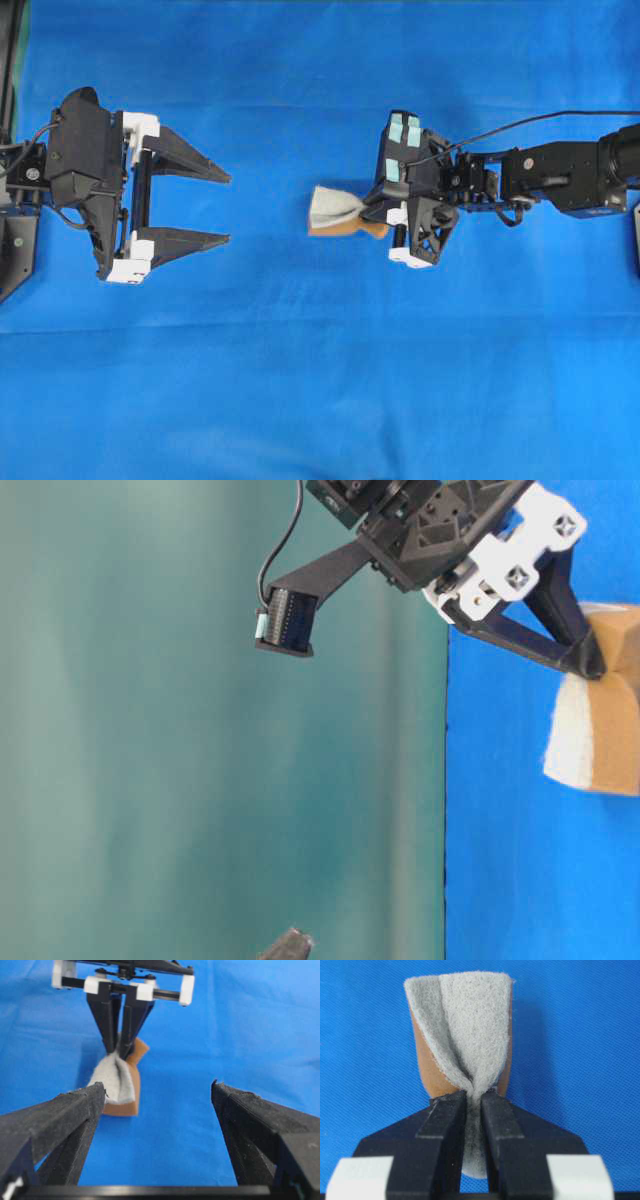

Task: Hand over the sponge with the left arm and wipe it with the right arm.
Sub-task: 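Rub the held sponge back and forth on the table with the right gripper, then lower the sponge flat onto the table with the right gripper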

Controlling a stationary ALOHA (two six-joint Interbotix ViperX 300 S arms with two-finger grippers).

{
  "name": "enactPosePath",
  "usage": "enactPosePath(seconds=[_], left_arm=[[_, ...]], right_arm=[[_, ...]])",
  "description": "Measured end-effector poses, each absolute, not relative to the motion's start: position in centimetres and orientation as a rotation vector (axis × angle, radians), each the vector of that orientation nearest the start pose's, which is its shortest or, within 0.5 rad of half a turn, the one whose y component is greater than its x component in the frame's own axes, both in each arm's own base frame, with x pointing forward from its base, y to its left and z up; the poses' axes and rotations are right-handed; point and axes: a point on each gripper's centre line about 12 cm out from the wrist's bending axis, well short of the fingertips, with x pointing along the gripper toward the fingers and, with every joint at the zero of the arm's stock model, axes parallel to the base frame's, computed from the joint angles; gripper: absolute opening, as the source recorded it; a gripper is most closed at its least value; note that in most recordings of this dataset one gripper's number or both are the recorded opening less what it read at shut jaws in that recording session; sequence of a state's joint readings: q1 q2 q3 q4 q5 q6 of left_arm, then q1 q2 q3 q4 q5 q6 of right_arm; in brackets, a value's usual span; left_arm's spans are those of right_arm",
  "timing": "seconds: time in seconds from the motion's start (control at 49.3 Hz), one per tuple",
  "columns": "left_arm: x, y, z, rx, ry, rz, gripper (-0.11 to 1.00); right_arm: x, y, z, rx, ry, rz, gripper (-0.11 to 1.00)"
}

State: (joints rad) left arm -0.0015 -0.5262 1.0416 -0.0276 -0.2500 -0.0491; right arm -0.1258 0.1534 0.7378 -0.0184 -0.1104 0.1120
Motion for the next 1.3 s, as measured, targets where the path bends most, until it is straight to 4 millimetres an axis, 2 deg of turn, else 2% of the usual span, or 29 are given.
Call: enactPosePath(seconds=[0.69, 0.731, 0.853, 0.914, 1.157, 1.299], left_arm=[[27.6, 0.0, 23.7, -0.074, 0.265, 0.015, 0.83], [27.6, 0.0, 23.7, -0.074, 0.267, 0.015, 0.83], [27.6, 0.0, 23.7, -0.074, 0.265, 0.015, 0.83], [27.6, 0.0, 23.7, -0.074, 0.265, 0.015, 0.83], [27.6, 0.0, 23.7, -0.074, 0.265, 0.015, 0.83], [27.6, 0.0, 23.7, -0.074, 0.267, 0.015, 0.83]], right_arm=[[37.4, -4.4, 9.8, 0.146, 0.777, -0.151, 0.15], [37.4, -4.4, 9.8, 0.145, 0.777, -0.149, 0.23], [37.5, -4.1, 9.8, 0.143, 0.779, -0.144, 0.59], [37.5, -3.8, 9.8, 0.141, 0.781, -0.136, 0.71], [37.7, -3.4, 9.9, 0.138, 0.777, -0.126, 0.73], [37.7, -3.4, 10.7, 0.137, 0.755, -0.125, 0.73]])
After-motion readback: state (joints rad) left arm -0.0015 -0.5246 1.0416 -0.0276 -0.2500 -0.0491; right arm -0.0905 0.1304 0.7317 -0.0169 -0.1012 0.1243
